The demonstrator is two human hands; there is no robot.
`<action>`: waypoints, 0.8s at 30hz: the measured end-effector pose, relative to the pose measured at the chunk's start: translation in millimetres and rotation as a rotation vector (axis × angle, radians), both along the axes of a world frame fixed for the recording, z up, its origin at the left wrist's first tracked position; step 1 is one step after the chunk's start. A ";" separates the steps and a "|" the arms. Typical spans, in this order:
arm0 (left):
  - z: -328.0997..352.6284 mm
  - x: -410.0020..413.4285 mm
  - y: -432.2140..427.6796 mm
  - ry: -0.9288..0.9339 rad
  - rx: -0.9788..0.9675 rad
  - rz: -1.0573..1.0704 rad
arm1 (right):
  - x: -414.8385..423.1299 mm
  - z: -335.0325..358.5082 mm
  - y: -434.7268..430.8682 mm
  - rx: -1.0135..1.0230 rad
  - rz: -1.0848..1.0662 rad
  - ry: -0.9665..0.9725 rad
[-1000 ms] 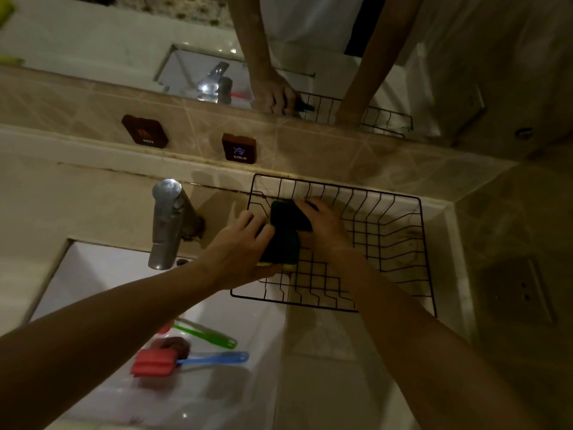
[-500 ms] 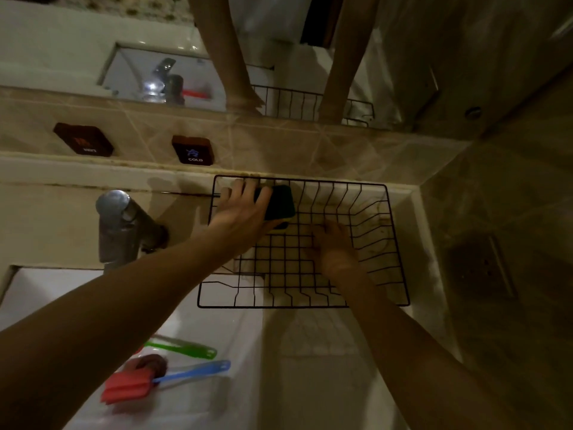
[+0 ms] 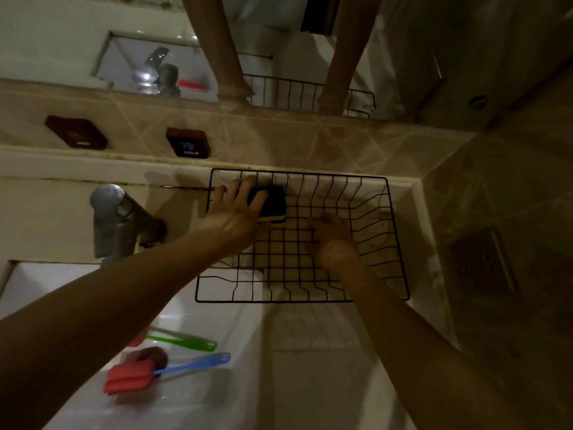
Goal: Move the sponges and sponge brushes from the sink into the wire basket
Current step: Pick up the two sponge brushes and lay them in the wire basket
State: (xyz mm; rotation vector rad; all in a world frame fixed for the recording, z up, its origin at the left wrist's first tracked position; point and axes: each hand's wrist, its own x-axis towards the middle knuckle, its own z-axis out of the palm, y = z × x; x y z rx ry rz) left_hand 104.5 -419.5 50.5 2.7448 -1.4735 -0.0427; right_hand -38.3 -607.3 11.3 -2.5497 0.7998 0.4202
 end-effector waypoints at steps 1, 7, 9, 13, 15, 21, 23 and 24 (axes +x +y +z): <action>7.5 -4.2 7.4 -0.001 -0.041 0.002 | 2.1 7.8 3.9 0.005 0.009 -0.017; 36.3 -51.8 87.6 0.085 -0.300 -0.021 | 1.3 83.4 112.6 0.202 0.116 -0.702; 35.8 -77.4 132.0 0.308 -0.409 0.086 | -16.2 93.1 162.9 0.389 0.178 -0.710; 7.0 -130.0 208.5 0.681 -0.353 0.572 | -42.6 56.5 236.1 0.493 0.310 -0.372; -14.7 -142.1 228.2 0.888 -0.326 0.974 | -40.5 25.0 254.7 0.456 0.333 -0.209; -75.0 -164.8 238.8 1.634 -0.720 1.798 | -22.9 -53.5 278.2 0.374 0.377 0.052; -93.5 -168.3 236.9 1.695 -0.800 1.886 | -18.8 -76.0 284.9 0.322 0.417 0.130; -102.5 -169.0 235.5 1.704 -0.860 1.923 | -17.8 -86.0 288.3 0.295 0.440 0.160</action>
